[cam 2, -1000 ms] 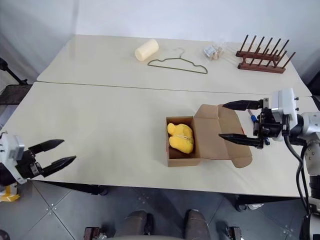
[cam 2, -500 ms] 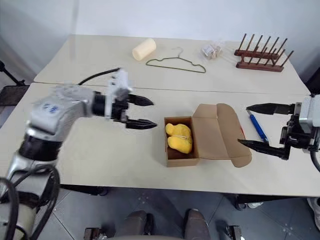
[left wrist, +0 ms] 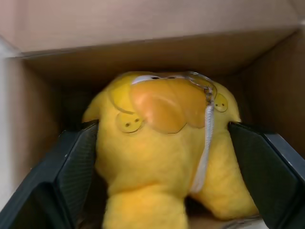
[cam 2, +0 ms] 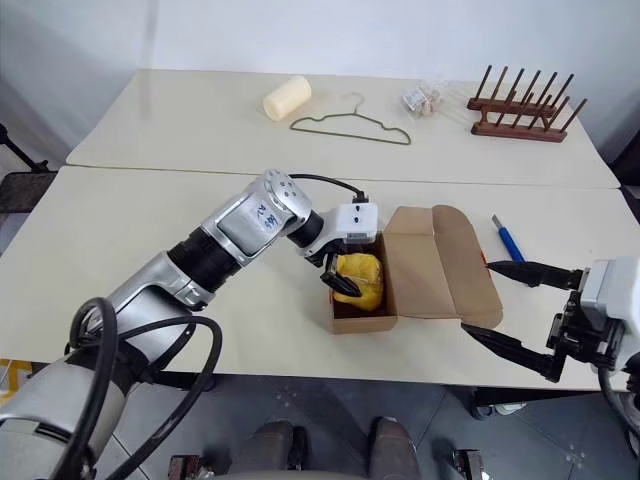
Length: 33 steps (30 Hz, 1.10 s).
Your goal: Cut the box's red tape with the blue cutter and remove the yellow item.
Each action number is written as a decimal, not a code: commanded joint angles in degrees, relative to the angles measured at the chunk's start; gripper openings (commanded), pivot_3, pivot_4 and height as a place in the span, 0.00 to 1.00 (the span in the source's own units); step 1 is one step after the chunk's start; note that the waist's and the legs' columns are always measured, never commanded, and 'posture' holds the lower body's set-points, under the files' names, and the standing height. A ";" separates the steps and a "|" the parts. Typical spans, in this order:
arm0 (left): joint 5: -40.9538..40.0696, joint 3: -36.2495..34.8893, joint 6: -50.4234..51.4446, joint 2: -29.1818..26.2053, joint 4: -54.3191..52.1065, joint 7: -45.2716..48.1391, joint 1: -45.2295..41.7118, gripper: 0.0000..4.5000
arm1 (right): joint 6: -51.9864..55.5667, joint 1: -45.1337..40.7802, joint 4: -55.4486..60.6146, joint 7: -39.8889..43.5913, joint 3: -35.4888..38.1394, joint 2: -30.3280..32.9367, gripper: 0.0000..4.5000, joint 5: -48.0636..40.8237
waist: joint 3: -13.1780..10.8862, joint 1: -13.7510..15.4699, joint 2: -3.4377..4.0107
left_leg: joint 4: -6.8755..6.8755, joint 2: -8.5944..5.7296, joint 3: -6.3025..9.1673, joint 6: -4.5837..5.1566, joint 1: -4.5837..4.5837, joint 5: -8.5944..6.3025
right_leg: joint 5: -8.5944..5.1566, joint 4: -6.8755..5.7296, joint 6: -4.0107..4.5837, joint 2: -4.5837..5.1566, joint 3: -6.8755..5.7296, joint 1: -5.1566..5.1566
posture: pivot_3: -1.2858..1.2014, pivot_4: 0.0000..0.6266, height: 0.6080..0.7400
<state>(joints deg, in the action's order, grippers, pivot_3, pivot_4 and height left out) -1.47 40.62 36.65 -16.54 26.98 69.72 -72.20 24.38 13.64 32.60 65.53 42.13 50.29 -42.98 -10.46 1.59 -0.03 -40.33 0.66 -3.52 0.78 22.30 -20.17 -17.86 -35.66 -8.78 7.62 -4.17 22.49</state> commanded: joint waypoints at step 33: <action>-21.67 -58.27 -10.44 -12.51 -13.13 -13.19 29.74 0.00 | -1.63 -15.34 -3.83 -6.33 -17.22 -6.27 1.00 -4.85 | -0.02 -1.85 -0.04 | 0.09 0.08 0.58 -0.05 -0.16 0.02 | 0.00 -0.23 0.01 0.06 -0.04 0.03 | 0.52 0.24 1.00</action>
<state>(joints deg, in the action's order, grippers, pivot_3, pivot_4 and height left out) -25.46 -14.88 31.25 -25.98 19.77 58.59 -46.63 23.82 -1.26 27.56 57.60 26.80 44.36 -46.86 -10.48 -0.26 -0.07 -40.19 0.73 -2.91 0.71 22.11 -20.16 -17.85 -35.90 -8.77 7.68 -4.21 22.53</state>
